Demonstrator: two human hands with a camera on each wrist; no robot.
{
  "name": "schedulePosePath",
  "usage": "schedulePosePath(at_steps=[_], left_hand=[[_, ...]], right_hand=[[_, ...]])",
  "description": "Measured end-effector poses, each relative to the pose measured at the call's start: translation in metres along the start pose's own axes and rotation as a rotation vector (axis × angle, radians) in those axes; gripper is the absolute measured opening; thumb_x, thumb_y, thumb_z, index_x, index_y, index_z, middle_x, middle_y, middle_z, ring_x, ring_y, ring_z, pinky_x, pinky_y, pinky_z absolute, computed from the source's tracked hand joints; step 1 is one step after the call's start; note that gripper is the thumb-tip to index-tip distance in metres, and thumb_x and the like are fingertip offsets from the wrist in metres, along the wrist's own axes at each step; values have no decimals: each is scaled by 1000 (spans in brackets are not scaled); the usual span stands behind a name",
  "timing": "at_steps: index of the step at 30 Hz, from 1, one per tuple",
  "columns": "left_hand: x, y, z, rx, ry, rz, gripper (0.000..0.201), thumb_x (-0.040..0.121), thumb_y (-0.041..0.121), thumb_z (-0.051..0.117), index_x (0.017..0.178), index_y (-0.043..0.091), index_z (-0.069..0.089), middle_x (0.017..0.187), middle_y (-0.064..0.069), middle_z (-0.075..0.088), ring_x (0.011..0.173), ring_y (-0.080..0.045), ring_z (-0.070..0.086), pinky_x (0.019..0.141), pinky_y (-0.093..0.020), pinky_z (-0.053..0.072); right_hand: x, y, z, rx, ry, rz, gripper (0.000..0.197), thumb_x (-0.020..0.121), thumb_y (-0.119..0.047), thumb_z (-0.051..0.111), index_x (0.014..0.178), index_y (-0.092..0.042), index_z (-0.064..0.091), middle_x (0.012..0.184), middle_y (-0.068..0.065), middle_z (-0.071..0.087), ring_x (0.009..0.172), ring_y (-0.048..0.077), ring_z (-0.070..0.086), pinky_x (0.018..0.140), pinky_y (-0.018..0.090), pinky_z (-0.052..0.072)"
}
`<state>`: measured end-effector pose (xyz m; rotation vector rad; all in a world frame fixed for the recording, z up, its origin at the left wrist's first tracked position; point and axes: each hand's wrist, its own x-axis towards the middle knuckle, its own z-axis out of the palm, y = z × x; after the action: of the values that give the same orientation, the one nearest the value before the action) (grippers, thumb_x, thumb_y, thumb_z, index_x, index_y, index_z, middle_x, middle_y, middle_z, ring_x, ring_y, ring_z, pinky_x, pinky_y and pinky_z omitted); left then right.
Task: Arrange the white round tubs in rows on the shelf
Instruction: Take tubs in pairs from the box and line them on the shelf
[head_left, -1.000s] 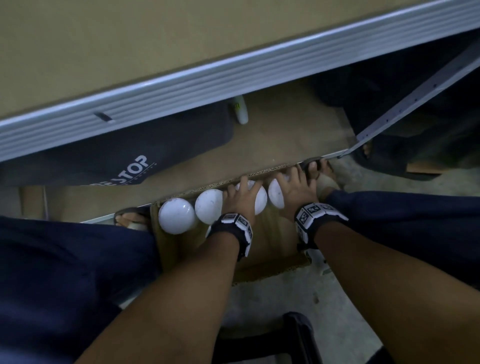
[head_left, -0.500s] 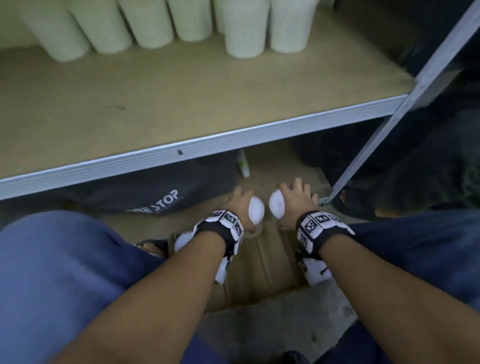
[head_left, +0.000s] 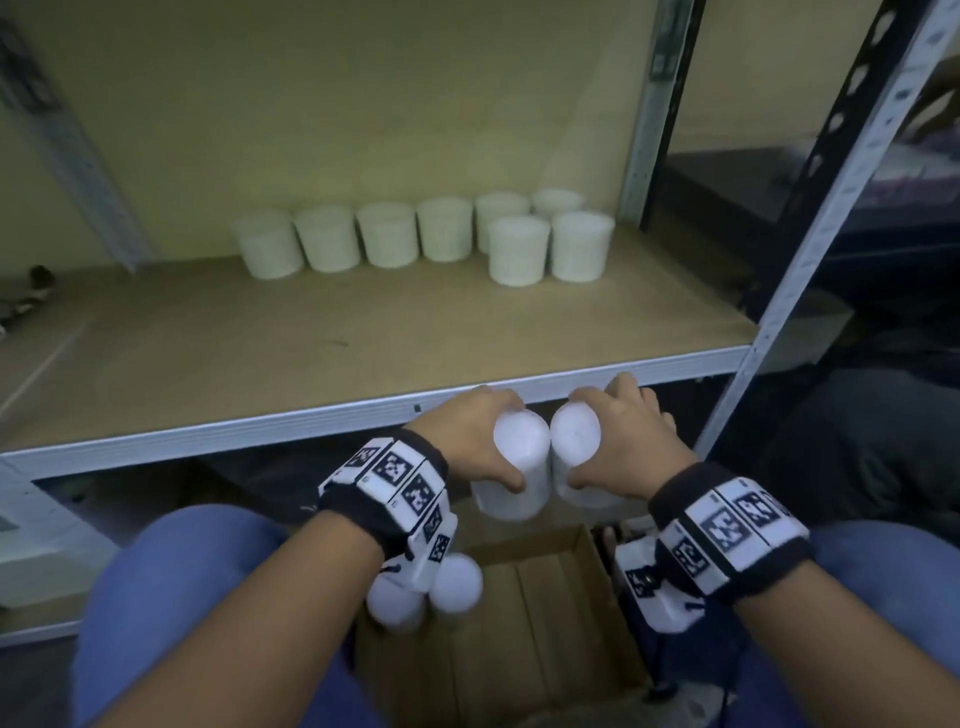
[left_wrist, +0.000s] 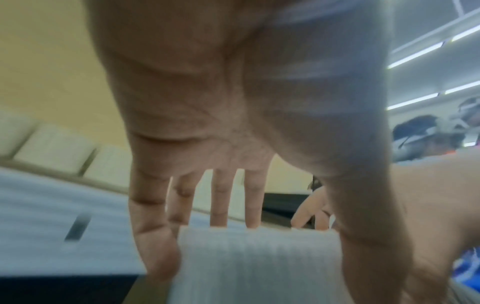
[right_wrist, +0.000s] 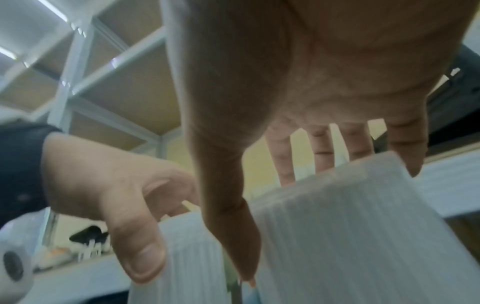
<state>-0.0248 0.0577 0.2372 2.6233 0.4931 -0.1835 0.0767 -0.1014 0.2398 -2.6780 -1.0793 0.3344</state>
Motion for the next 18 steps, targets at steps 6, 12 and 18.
schedulePosePath(at_steps=[6, 12, 18], left_hand=[[-36, 9, -53, -33, 184, 6, 75, 62, 45, 80, 129, 38, 46, 135, 10, 48, 112, -10, 47, 86, -26, 40], [-50, 3, -91, -69, 350, -34, 65, 63, 46, 78, 122, 40, 51, 132, 14, 50, 114, -8, 44, 84, -26, 38], [-45, -22, -105, -84, 463, -100, 60, 60, 45, 78, 116, 39, 56, 130, 14, 53, 117, -10, 47, 87, -26, 41]], right_hand=[[-7, -25, -54, 103, 100, -101, 72, 59, -37, 78, 125, -35, 50, 116, -2, 34, 119, 22, 38, 103, 40, 38], [10, -53, -82, 184, 199, -191, 67, 60, -34, 80, 122, -33, 56, 110, -7, 32, 121, 20, 39, 105, 38, 37], [39, -78, -72, 257, 264, -264, 63, 63, -36, 80, 122, -28, 60, 123, -1, 43, 121, 19, 41, 105, 33, 38]])
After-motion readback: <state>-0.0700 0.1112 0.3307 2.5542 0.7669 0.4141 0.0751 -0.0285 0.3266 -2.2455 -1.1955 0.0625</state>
